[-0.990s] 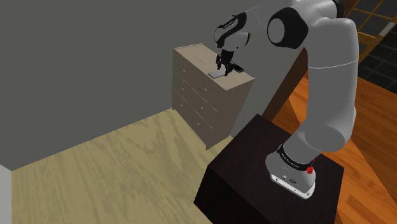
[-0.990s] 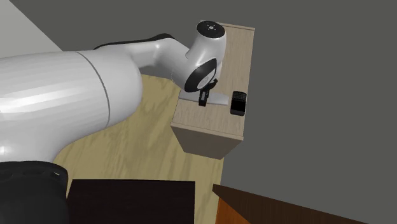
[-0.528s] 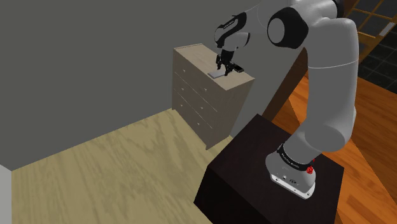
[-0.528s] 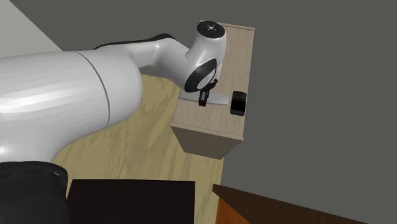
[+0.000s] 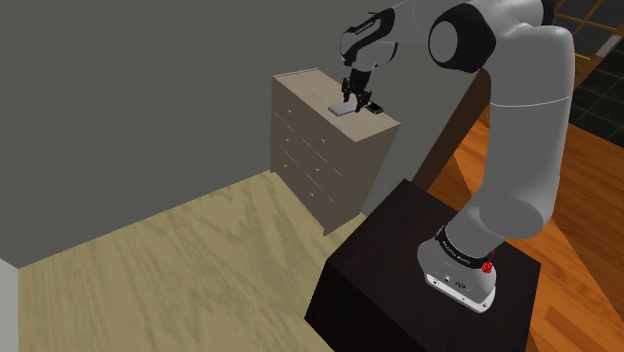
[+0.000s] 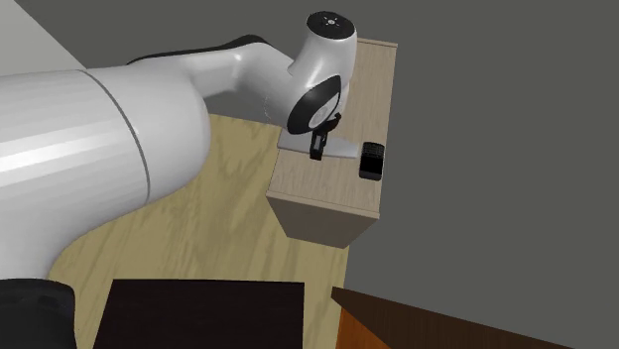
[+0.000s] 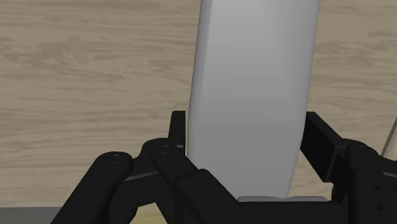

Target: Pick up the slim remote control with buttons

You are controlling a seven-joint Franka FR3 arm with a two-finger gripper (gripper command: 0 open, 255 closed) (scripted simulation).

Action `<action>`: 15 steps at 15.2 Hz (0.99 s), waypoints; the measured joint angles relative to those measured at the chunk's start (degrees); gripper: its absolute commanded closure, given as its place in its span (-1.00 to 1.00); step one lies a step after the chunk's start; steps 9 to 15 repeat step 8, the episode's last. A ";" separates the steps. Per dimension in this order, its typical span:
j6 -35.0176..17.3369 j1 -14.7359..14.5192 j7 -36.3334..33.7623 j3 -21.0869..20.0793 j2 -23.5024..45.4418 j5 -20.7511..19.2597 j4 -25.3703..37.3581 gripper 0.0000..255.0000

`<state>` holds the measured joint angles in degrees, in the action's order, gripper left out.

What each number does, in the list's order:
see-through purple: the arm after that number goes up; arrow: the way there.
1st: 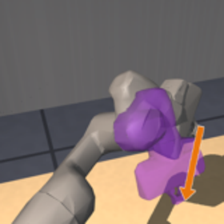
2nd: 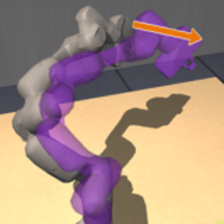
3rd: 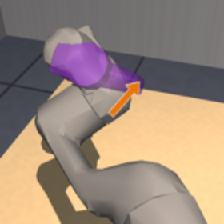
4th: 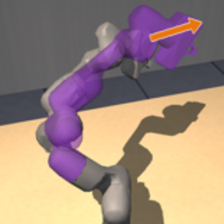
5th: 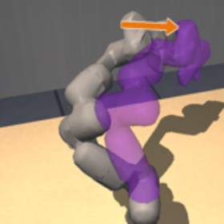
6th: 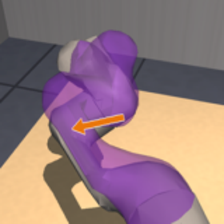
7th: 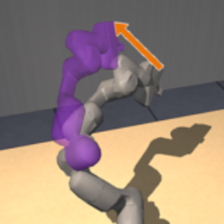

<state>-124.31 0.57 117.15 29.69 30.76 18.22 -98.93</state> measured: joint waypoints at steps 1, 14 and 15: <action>0.63 0.00 -0.10 0.14 -0.28 -0.21 0.39 1.00; 4.39 -0.72 -1.22 1.10 -2.85 -1.83 1.86 1.00; 4.39 -0.72 -1.22 1.10 -2.85 -1.83 1.86 1.00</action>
